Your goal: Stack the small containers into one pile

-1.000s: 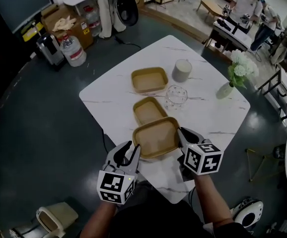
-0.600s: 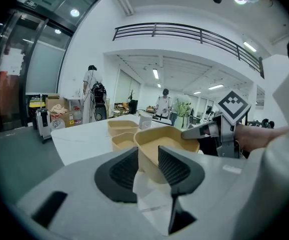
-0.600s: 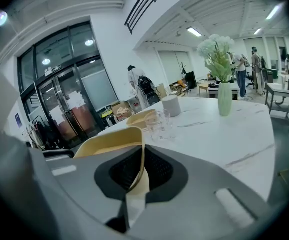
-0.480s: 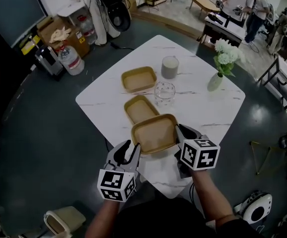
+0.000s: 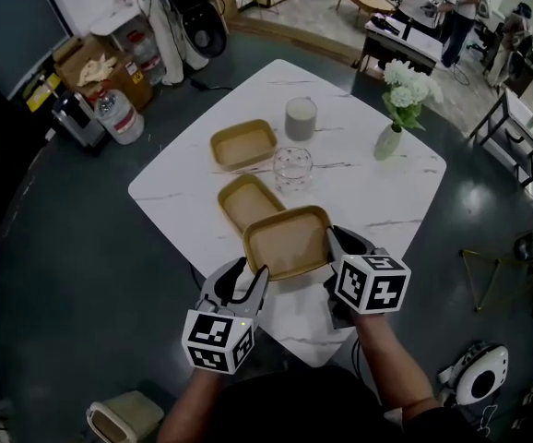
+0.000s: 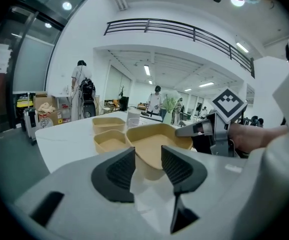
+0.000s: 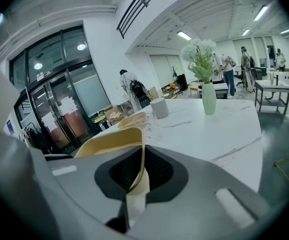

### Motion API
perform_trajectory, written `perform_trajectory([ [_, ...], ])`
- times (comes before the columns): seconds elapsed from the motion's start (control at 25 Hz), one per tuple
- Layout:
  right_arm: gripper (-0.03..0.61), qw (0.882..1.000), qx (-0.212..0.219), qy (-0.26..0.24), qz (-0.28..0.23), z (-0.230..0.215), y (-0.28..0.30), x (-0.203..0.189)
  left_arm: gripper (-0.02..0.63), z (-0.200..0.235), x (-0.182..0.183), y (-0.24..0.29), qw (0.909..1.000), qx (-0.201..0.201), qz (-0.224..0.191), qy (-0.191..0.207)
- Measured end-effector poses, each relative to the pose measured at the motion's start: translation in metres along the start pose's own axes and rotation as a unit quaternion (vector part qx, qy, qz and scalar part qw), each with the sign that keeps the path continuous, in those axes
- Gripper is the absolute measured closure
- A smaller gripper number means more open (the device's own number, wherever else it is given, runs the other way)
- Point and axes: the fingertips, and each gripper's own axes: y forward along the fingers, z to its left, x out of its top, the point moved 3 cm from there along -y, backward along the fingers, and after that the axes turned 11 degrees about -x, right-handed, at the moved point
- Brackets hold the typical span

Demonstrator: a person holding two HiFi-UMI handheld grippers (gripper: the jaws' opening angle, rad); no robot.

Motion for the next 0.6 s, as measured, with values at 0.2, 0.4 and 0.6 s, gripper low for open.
perform_trajectory([
  [0.2, 0.565, 0.999, -0.033, 0.021, -0.015, 0.002, 0.009, 0.006, 0.445, 0.016, 0.008, 0.009, 0.9991, -0.035, 0.013, 0.021],
  [0.4, 0.565, 0.996, -0.064, 0.06, -0.02, 0.018, 0.025, 0.006, 0.44, 0.049, 0.017, 0.009, 0.9965, -0.072, 0.026, 0.033],
  [0.6, 0.565, 0.99, -0.102, 0.094, -0.025, 0.038, 0.038, 0.005, 0.44, 0.086, 0.028, 0.007, 0.993, -0.106, 0.035, 0.037],
])
